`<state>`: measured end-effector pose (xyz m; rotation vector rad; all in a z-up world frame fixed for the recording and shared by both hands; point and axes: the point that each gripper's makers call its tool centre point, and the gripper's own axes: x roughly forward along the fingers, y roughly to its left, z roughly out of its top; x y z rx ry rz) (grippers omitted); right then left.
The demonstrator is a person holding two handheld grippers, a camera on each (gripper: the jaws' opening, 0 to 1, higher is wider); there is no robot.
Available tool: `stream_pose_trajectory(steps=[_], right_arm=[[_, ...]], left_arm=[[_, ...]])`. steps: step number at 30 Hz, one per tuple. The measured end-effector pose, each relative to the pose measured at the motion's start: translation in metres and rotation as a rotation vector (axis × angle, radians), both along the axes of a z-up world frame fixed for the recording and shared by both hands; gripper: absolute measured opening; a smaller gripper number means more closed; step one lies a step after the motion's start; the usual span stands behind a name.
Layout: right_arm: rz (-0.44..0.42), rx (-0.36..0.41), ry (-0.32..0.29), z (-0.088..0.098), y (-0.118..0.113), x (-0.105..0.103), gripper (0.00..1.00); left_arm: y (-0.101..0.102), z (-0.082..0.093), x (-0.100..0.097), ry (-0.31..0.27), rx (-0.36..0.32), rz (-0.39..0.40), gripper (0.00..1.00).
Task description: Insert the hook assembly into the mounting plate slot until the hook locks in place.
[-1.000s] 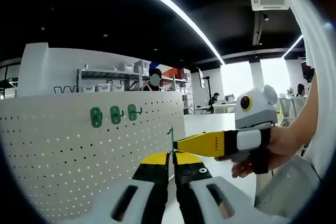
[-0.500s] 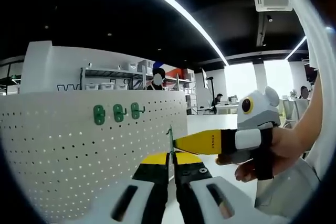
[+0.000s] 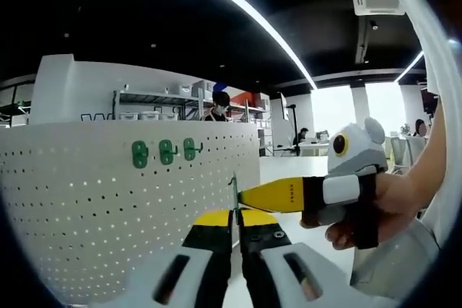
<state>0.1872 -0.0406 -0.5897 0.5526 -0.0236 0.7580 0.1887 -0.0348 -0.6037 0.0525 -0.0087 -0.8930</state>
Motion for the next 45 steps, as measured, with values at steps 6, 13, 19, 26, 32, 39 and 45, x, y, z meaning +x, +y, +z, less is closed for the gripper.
stream_pose_trajectory(steps=[6, 13, 19, 26, 32, 39, 45], right_arm=[[-0.009, -0.014, -0.001, -0.001, 0.000, 0.000, 0.00], [-0.006, -0.018, -0.006, 0.000, -0.001, 0.000, 0.00], [-0.009, -0.019, -0.010, 0.001, -0.002, 0.000, 0.00], [-0.001, -0.016, 0.005, -0.002, -0.003, 0.000, 0.00], [0.007, -0.010, 0.010, -0.002, -0.003, -0.001, 0.00], [0.011, 0.008, 0.024, -0.002, -0.003, -0.001, 0.00], [0.005, 0.007, 0.024, -0.002, -0.004, 0.000, 0.00]], left_arm=[[-0.001, -0.002, 0.000, 0.005, 0.008, 0.000, 0.03], [-0.001, -0.001, 0.001, -0.031, 0.024, -0.002, 0.04], [-0.001, -0.011, 0.003, 0.002, 0.053, 0.011, 0.13], [-0.002, -0.028, 0.003, 0.040, 0.102, 0.015, 0.46], [-0.004, -0.042, 0.003, 0.094, 0.121, 0.026, 0.77], [0.000, -0.046, 0.006, 0.118, 0.106, 0.048, 0.94], [0.002, -0.046, 0.007, 0.114, 0.105, 0.056, 0.93]])
